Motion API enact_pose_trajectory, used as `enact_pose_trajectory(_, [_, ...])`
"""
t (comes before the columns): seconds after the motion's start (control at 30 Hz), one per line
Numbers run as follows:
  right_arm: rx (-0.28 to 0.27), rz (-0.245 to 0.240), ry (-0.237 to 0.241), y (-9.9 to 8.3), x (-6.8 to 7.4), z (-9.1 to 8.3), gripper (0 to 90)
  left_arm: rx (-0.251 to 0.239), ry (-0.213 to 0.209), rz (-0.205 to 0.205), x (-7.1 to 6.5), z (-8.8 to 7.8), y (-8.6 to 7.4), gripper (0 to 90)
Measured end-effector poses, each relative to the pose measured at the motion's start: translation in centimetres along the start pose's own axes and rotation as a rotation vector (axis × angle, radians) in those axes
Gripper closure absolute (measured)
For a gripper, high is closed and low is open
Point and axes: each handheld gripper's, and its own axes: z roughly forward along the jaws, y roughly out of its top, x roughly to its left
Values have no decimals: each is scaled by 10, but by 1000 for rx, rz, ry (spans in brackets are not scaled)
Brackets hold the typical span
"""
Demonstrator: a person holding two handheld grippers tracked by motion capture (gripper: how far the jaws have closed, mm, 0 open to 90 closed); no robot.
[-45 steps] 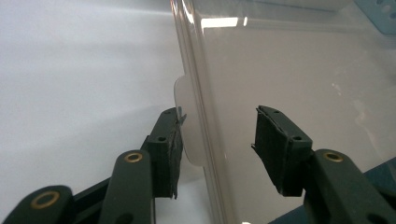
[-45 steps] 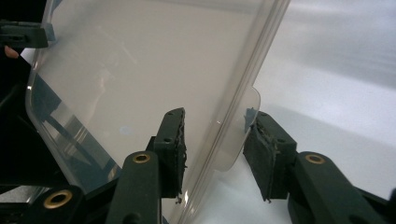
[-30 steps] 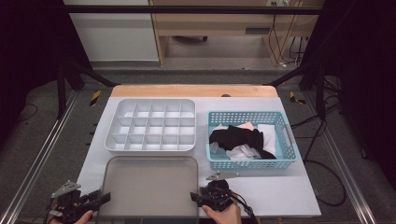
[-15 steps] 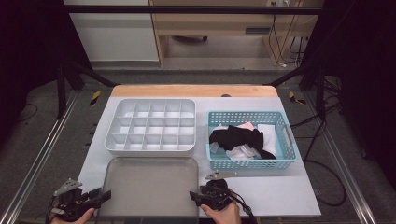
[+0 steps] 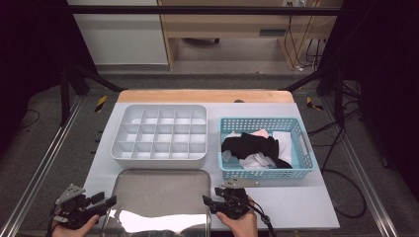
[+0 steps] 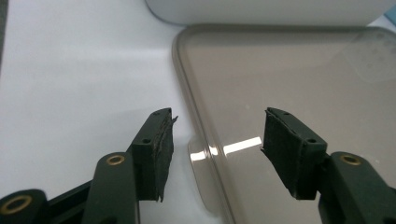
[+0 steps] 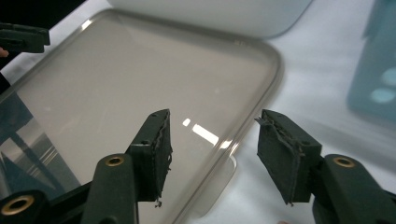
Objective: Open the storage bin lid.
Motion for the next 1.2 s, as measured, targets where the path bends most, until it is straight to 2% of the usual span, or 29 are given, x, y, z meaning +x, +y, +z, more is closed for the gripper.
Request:
enact_pose_trajectory(0.2, [-64, -50, -22, 6, -5, -9, 427, -34, -3, 35, 1, 1, 12, 412])
enact_pose_trajectory(0.53, [-147, -99, -35, 23, -12, -30, 414, -86, -6, 74, -4, -2, 40, 408])
enact_pose_trajectory(0.63, [-169, -107, -38, 29, -13, -37, 410, -118, -16, 90, -11, -3, 53, 410])
enact_pose_trajectory(0.83, [-203, -111, -38, 39, -16, -47, 410, -144, -22, 132, -24, -2, 73, 416])
enact_pose_trajectory(1.03, [-248, -107, -49, 52, -21, -60, 418, -164, -29, 145, -32, 2, 83, 416])
enact_pose_trajectory(1.2, [-282, -99, -82, 66, -30, -73, 435, -169, -33, 150, -36, 7, 88, 421])
